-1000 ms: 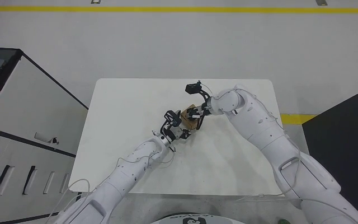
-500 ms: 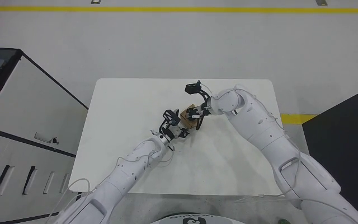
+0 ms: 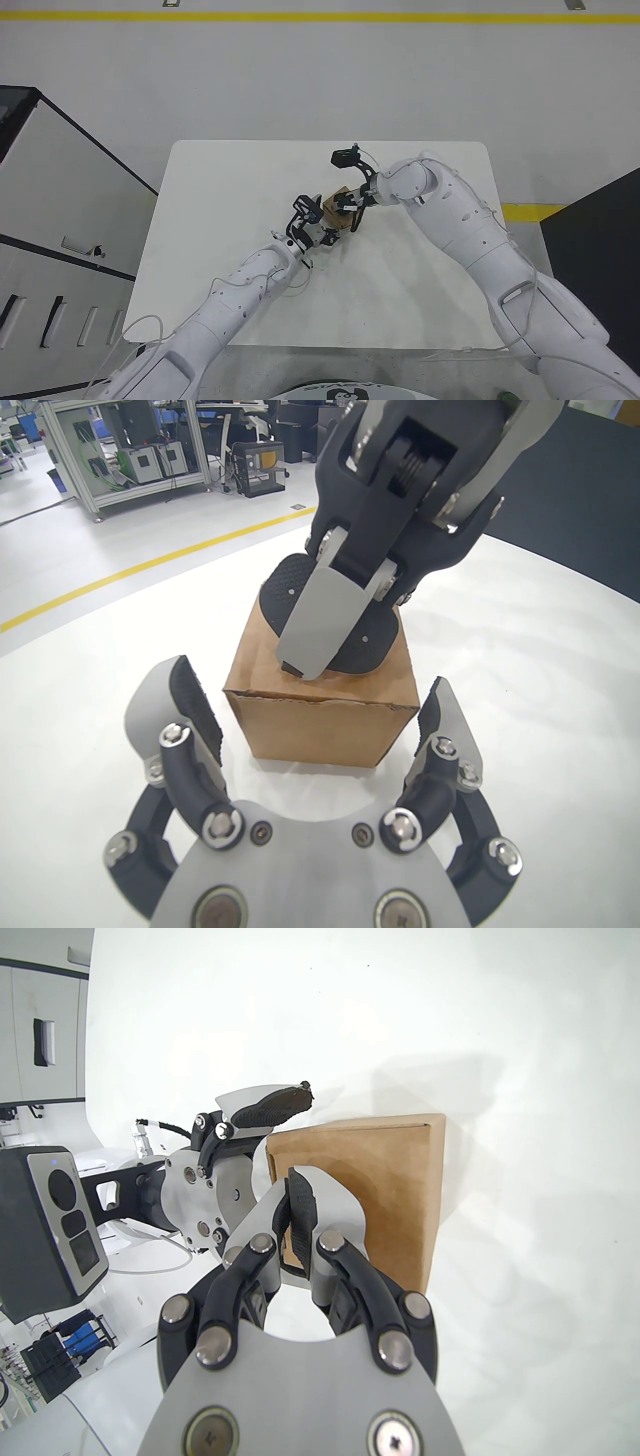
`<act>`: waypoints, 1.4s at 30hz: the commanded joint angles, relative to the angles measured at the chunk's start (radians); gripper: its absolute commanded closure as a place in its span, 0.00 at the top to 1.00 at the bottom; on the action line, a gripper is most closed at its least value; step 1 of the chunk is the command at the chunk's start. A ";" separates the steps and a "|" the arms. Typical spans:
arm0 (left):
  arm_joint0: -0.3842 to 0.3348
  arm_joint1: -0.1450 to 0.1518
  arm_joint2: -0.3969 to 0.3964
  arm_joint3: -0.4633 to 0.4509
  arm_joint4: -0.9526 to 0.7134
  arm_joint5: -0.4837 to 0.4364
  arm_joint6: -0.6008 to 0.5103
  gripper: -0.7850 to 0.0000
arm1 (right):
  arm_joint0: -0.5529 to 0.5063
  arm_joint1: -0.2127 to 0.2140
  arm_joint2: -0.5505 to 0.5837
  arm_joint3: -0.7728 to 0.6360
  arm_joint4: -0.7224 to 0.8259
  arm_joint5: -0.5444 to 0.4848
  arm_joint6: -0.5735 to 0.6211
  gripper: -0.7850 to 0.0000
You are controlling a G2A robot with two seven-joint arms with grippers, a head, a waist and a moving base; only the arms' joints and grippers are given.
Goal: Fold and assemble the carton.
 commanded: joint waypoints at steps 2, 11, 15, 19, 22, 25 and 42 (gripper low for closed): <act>-0.002 -0.003 0.000 0.005 0.001 -0.002 0.001 1.00 | 0.001 0.000 0.000 0.002 0.000 -0.001 0.000 0.00; -0.006 -0.011 0.000 0.024 0.001 -0.007 0.004 0.58 | 0.004 -0.002 -0.002 0.006 -0.006 0.000 0.001 0.00; -0.007 -0.014 -0.002 0.029 0.002 -0.006 0.004 0.47 | 0.005 -0.003 -0.002 0.010 -0.008 -0.003 -0.001 0.00; -0.007 -0.016 -0.005 0.033 0.005 -0.004 0.007 0.42 | 0.007 -0.004 -0.003 0.013 -0.008 -0.005 -0.002 0.00; -0.008 -0.017 -0.008 0.036 0.007 -0.005 0.009 0.38 | 0.008 -0.004 -0.002 0.015 -0.009 -0.005 -0.005 0.00; -0.009 -0.017 -0.012 0.036 0.009 -0.005 0.011 0.31 | 0.009 -0.004 0.000 0.016 -0.010 -0.006 -0.005 0.00; 0.015 -0.003 -0.054 -0.036 0.036 -0.030 -0.003 0.00 | -0.111 0.092 0.318 -0.123 0.204 -0.076 0.060 1.00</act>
